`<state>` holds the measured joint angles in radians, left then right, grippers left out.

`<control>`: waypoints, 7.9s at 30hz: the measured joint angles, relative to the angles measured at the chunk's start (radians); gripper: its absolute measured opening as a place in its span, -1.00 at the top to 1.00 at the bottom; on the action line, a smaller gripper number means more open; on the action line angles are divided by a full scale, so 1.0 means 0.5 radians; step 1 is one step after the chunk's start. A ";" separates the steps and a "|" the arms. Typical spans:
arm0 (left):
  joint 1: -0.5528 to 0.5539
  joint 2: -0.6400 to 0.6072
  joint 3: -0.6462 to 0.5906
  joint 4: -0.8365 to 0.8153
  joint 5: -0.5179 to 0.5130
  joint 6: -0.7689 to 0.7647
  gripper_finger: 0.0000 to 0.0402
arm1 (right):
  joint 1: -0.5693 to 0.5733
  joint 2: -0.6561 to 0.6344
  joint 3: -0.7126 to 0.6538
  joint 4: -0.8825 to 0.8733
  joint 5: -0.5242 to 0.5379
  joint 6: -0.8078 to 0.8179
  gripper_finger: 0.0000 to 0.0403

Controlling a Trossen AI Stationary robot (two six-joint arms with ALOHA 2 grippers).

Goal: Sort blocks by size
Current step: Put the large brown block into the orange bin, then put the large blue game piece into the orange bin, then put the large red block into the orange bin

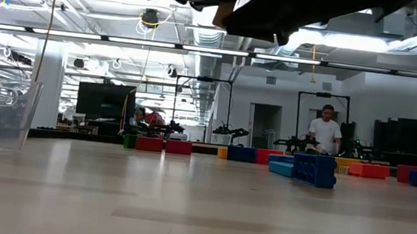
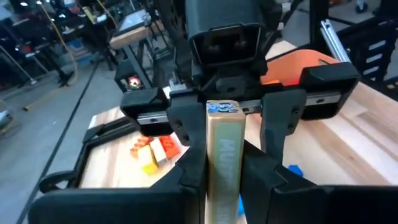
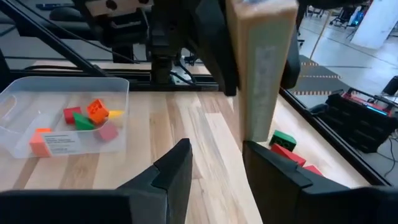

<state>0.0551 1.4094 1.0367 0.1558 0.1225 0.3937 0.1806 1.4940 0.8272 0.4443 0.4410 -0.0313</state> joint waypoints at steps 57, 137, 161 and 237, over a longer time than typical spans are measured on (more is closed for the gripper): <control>-0.066 -0.065 0.003 -1.113 -0.217 -0.531 0.03 | 1.336 -0.546 0.027 -2.393 -0.728 2.947 0.55; -0.355 -0.726 -0.606 -0.929 -1.060 -0.941 0.08 | 0.237 0.758 0.727 -2.370 -0.467 1.994 -0.30; -0.355 -0.725 -0.606 -1.052 -1.060 -0.939 0.08 | 0.578 0.118 0.719 -2.821 -0.352 2.183 -0.26; -0.353 -0.304 -0.603 -0.530 -0.883 -0.630 0.08 | -0.619 -0.833 -0.196 -3.350 -0.369 1.749 -0.11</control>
<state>-0.1214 1.2575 0.7349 -0.1089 -0.3192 0.0789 -0.1288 1.0776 0.7293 -1.2307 0.2563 0.8430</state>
